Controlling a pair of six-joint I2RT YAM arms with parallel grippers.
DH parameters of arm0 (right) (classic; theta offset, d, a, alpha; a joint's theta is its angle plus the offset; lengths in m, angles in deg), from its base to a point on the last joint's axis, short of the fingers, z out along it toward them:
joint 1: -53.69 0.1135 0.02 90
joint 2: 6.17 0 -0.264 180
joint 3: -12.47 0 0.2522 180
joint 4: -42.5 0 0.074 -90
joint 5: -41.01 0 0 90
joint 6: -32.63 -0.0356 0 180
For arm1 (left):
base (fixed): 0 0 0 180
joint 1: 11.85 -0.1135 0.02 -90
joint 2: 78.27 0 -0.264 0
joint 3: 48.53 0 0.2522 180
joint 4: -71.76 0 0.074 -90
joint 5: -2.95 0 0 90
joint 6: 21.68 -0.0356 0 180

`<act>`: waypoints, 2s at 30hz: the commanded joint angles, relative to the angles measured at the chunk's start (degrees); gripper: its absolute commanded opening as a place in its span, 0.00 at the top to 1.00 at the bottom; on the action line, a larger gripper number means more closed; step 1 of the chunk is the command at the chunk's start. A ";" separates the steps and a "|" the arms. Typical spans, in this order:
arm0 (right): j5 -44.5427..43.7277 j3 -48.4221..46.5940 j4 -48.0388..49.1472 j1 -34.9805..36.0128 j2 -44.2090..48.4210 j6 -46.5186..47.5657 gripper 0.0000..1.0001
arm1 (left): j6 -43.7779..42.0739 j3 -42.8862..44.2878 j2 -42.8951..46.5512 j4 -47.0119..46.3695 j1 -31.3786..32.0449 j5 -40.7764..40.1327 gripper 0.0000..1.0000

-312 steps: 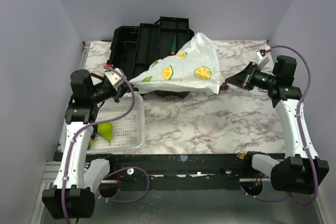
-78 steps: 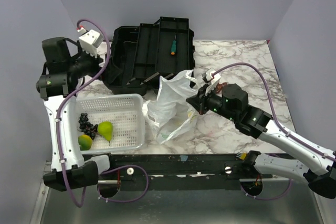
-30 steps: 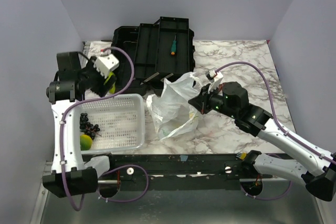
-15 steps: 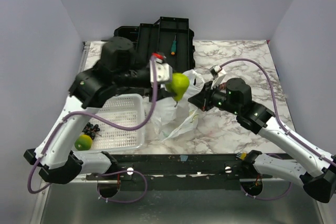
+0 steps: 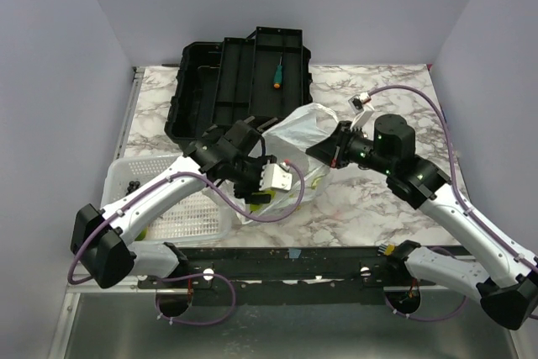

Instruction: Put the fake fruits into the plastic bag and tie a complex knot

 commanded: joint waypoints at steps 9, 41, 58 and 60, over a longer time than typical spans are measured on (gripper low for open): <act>-2.42 7.96 -1.83 -0.65 5.50 7.16 0.99 | 1.85 -0.35 -5.72 -6.57 -0.20 -10.70 0.66; -6.92 14.44 2.48 -2.22 7.10 1.84 0.99 | 20.37 6.40 15.22 5.44 -42.88 3.04 0.02; -4.28 14.46 2.58 -2.24 6.57 2.09 0.99 | -3.25 -20.70 17.70 10.39 -60.71 -29.15 0.02; -3.80 14.46 2.74 -2.24 6.64 1.85 0.99 | -4.68 -23.92 16.98 6.62 -61.73 -32.33 0.02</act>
